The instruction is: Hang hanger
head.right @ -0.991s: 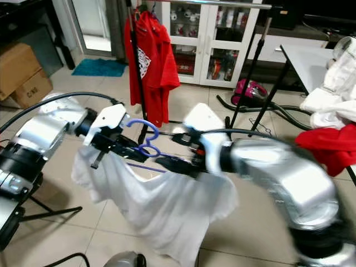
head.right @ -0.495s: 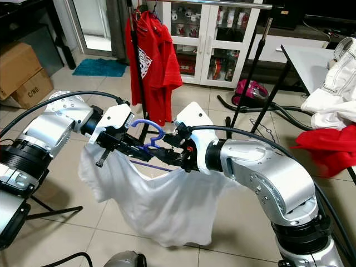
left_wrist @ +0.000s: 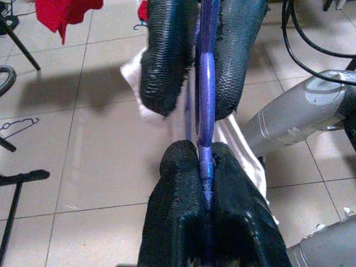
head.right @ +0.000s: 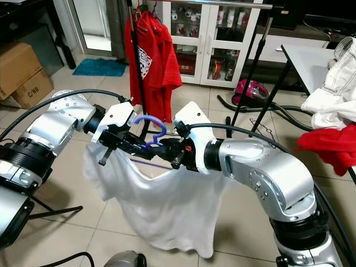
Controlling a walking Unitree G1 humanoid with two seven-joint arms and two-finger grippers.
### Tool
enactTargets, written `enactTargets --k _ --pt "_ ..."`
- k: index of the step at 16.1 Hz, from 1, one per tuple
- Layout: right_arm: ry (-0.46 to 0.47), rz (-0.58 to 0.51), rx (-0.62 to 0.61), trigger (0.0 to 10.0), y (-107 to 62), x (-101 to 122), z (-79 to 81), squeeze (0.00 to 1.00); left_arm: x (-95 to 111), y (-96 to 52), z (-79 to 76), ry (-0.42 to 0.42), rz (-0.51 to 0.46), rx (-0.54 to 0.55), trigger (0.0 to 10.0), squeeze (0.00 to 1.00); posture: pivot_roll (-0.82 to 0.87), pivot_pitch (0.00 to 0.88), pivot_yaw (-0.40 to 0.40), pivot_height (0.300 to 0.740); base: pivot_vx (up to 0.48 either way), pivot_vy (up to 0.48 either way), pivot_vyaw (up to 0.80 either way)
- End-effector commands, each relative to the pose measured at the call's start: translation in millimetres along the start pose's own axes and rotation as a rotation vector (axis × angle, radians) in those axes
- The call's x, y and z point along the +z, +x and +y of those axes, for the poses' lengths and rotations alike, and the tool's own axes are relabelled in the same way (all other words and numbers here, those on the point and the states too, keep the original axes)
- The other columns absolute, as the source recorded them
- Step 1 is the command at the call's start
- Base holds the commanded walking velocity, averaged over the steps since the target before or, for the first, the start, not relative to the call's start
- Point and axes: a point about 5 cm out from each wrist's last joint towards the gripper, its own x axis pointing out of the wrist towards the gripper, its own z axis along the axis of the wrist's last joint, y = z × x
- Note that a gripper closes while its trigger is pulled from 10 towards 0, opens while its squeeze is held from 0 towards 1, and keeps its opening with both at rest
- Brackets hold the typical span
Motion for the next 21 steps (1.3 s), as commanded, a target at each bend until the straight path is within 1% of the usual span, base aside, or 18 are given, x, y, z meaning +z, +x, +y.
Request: enactTargets --k 1,4,9,10,11,12,13,14,15,16,17,18,19,21 --pt "0.005 -0.008 -0.002 0.0 -2.4 4 -3.0 0.0 11 -2.5 5.2 0.051 -0.009 0.006 0.0 0.0 0.03 0.0 0.037 0.74 0.0 0.0 0.0" --pt "-0.002 0.005 0.021 0.0 -1.3 3 0.4 0.0 12 -2.8 8.4 0.051 -0.009 0.012 0.0 0.0 0.02 0.0 0.037 0.74 0.0 0.0 0.0" --pt "0.013 0.002 0.002 0.0 -5.8 3 -2.4 0.0 16 -1.1 13.0 0.054 -0.042 0.029 0.0 0.0 -0.03 0.0 0.062 0.74 0.0 0.0 0.0" --pt "0.012 -0.006 0.001 0.0 -7.8 3 -2.9 0.0 18 0.2 17.3 0.047 -0.06 0.075 8.6 0.0 -0.04 0.0 0.069 0.74 0.0 0.0 0.0" --pt "0.008 -0.008 -0.014 0.0 -9.7 3 -5.0 0.0 21 0.8 19.7 0.044 -0.092 0.085 10.0 0.0 -0.04 0.0 0.072 0.74 0.0 0.0 0.0" --pt "0.013 -0.008 -0.032 0.0 -11.1 2 -6.9 0.0 23 0.3 20.7 0.053 -0.112 0.091 10.0 0.0 -0.04 0.0 0.071 0.74 0.0 0.0 0.0" --pt "0.016 -0.004 -0.047 0.0 -12.0 1 -8.3 0.0 24 -0.9 21.0 0.046 -0.132 0.092 10.0 1.0 -0.05 0.0 0.071 0.74 0.0 0.0 0.0" --pt "0.026 -0.005 -0.062 0.0 -13.1 -1 -9.8 0.0 26 -3.2 20.7 0.036 -0.16 0.087 10.0 1.0 -0.05 0.0 0.076 0.74 0.0 0.0 0.0" --pt "0.04 0.003 -0.089 0.0 -15.5 -5 -11.8 0.0 30 -7.3 19.7 0.031 -0.21 0.083 10.0 1.0 -0.06 0.0 0.087 0.74 0.0 0.0 0.0" --pt "0.04 0.003 -0.089 0.0 -15.5 -5 -11.8 0.0 30 -7.3 19.7 0.031 -0.21 0.083 10.0 1.0 -0.06 0.0 0.087 0.74 0.0 0.0 0.0" --pt "0.051 0.004 -0.104 0.0 -17.4 -7 -12.8 0.0 32 -9.4 19.0 0.024 -0.239 0.082 10.0 0.95 -0.06 0.0 0.094 0.74 0.0 0.0 0.0" --pt "0.064 0.005 -0.125 0.0 -19.6 -10 -14.3 0.0 33 -11.4 17.9 0.014 -0.263 0.078 10.0 0.0 -0.05 0.0 0.098 0.74 0.0 0.0 0.0" --pt "0.093 -0.005 -0.161 0.0 -22.7 -19 -16.8 0.0 35 -15.9 16.8 0.003 -0.274 0.077 10.0 0.0 -0.04 0.0 0.092 0.74 0.0 0.0 0.0" --pt "0.091 -0.013 -0.155 0.0 -22.0 -20 -15.5 0.0 34 -17.7 17.1 0.003 -0.266 0.083 10.0 0.0 -0.03 0.0 0.091 0.74 0.0 0.0 0.0"
